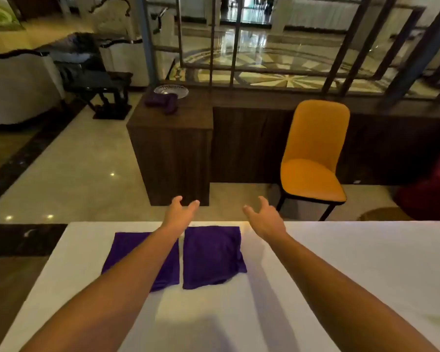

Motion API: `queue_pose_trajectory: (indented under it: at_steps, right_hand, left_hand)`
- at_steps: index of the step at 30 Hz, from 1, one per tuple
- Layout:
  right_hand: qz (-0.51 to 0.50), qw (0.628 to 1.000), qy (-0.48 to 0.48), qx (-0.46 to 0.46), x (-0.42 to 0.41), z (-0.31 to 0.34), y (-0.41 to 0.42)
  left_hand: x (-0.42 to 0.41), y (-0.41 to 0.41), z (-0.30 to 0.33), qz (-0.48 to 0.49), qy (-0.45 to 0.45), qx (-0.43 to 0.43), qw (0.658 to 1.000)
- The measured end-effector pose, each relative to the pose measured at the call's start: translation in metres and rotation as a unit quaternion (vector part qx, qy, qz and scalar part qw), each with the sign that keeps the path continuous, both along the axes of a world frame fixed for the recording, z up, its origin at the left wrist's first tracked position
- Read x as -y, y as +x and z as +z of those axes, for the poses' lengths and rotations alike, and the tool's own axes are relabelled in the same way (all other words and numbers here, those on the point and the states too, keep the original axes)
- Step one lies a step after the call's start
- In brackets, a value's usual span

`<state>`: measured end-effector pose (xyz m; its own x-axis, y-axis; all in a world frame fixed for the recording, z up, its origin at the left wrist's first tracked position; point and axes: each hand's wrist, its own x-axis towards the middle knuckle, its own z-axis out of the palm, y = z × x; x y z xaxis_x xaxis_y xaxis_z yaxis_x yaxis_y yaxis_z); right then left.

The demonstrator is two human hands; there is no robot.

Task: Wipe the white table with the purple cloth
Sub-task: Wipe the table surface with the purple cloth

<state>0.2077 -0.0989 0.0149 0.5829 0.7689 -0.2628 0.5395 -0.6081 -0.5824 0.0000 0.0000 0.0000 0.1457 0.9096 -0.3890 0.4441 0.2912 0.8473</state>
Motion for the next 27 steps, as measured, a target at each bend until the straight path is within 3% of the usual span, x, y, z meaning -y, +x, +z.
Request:
queue_pose_trajectory:
  at_steps: [4, 7, 12, 17, 22, 27]
  right_hand:
    - [-0.065, 0.989, -0.053, -0.122, 0.000, -0.061, -0.012]
    - [-0.124, 0.975, -0.036, -0.182, 0.005, -0.100, -0.036]
    - [-0.125, 0.962, -0.036, -0.241, 0.019, -0.128, -0.070]
    - [-0.098, 0.947, -0.050, -0.301, 0.053, -0.106, -0.060]
    - [-0.124, 0.902, 0.065, -0.408, 0.122, -0.057, -0.052]
    - [-0.131, 0.871, 0.171, -0.442, 0.196, -0.005, -0.057]
  left_hand:
    - [0.009, 0.011, -0.056, 0.037, -0.052, -0.045, 0.997]
    - [0.024, 0.018, -0.090, 0.073, -0.094, -0.055, 0.991]
    - [0.055, 0.013, -0.108, 0.055, -0.122, -0.057, 0.989]
    - [0.081, -0.014, -0.084, 0.008, -0.178, 0.021, 0.984]
    - [0.127, -0.043, -0.030, -0.019, -0.104, 0.045, 0.993]
    - [0.187, -0.061, 0.015, -0.011, -0.099, 0.183, 0.978]
